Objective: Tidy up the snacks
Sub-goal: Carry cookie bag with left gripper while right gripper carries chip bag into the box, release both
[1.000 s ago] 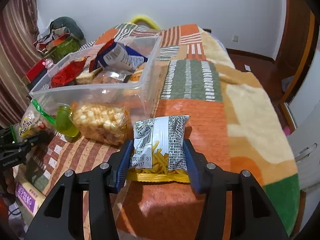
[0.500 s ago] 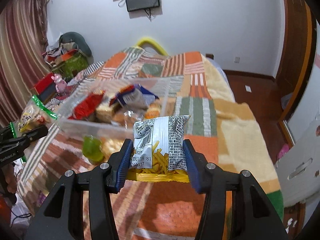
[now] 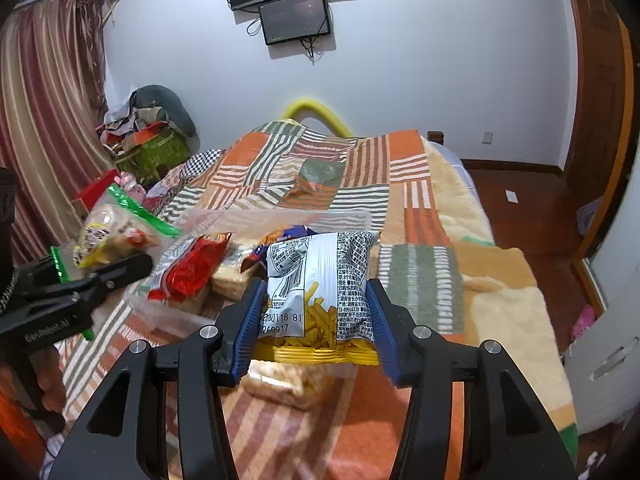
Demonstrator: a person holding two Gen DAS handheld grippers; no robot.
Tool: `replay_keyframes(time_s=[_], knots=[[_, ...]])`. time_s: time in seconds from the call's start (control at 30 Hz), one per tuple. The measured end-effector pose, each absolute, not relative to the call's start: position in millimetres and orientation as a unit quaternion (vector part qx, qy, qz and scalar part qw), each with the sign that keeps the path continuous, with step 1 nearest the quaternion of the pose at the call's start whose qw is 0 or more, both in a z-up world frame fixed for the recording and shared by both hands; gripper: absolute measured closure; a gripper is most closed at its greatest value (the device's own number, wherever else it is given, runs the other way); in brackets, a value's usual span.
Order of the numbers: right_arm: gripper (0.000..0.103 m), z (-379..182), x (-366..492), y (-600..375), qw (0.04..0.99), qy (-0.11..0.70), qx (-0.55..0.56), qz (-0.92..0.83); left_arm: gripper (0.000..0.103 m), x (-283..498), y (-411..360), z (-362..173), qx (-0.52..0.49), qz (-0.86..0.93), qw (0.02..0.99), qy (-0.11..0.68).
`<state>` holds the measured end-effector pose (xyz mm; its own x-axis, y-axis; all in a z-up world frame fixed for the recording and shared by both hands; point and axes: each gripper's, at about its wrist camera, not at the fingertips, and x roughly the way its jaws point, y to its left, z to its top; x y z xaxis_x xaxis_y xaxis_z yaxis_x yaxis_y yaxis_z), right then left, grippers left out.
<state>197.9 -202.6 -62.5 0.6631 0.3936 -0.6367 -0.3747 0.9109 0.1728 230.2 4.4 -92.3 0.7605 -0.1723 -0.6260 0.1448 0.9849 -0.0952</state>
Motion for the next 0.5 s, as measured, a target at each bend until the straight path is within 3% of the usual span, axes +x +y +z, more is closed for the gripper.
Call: replay_keyframes(time_s=[0.5], knots=[[0.056,-94,233,-176,0.897,0.386,-0.017,0.216,0.053,303,-3,-131,-0.028,-0.078,0.919,0.387]])
